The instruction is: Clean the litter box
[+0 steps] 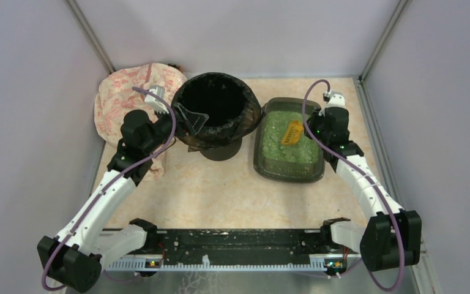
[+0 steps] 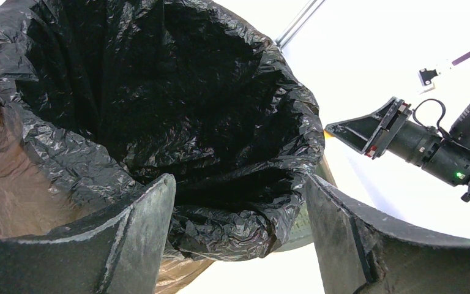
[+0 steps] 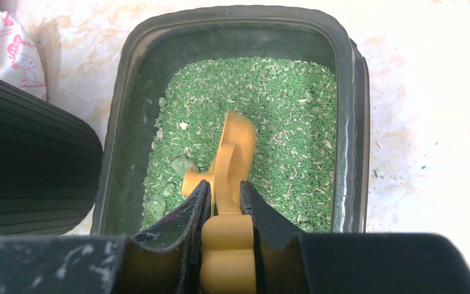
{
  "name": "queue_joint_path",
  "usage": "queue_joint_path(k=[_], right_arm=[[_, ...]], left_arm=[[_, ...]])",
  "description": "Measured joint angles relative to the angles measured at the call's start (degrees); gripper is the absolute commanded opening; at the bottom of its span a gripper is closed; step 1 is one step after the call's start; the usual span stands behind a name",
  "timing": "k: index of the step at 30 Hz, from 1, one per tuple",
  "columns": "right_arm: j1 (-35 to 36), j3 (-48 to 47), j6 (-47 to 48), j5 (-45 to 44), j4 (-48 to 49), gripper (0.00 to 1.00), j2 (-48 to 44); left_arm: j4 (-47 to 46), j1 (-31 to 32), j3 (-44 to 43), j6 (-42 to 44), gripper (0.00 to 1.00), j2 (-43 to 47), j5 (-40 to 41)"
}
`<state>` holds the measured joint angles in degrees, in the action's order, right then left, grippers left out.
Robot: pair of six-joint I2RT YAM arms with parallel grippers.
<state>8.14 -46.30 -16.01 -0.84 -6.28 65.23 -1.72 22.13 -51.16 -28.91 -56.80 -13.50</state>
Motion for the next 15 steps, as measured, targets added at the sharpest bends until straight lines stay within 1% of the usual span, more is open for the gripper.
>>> queue_joint_path(k=[3, 6, 9, 15], right_arm=[[0.00, -0.11, -0.02, 0.07, 0.24, 0.00, 0.59], [0.00, -1.18, -0.07, 1.14, 1.55, 0.00, 3.21], [0.00, -1.44, -0.50, 3.06, 4.24, 0.00, 6.32], [-0.28, -0.24, -2.27, 7.65, 10.21, 0.00, 9.53]], left_arm=[[0.02, -0.04, 0.00, 0.00, 0.83, 0.00, -0.07], [-0.13, -0.11, 0.13, -0.02, 0.83, 0.00, -0.09], [-0.79, -0.17, 0.44, -0.17, 0.83, 0.00, -0.11], [-1.22, -0.55, 0.63, -0.44, 0.83, 0.00, -0.52]])
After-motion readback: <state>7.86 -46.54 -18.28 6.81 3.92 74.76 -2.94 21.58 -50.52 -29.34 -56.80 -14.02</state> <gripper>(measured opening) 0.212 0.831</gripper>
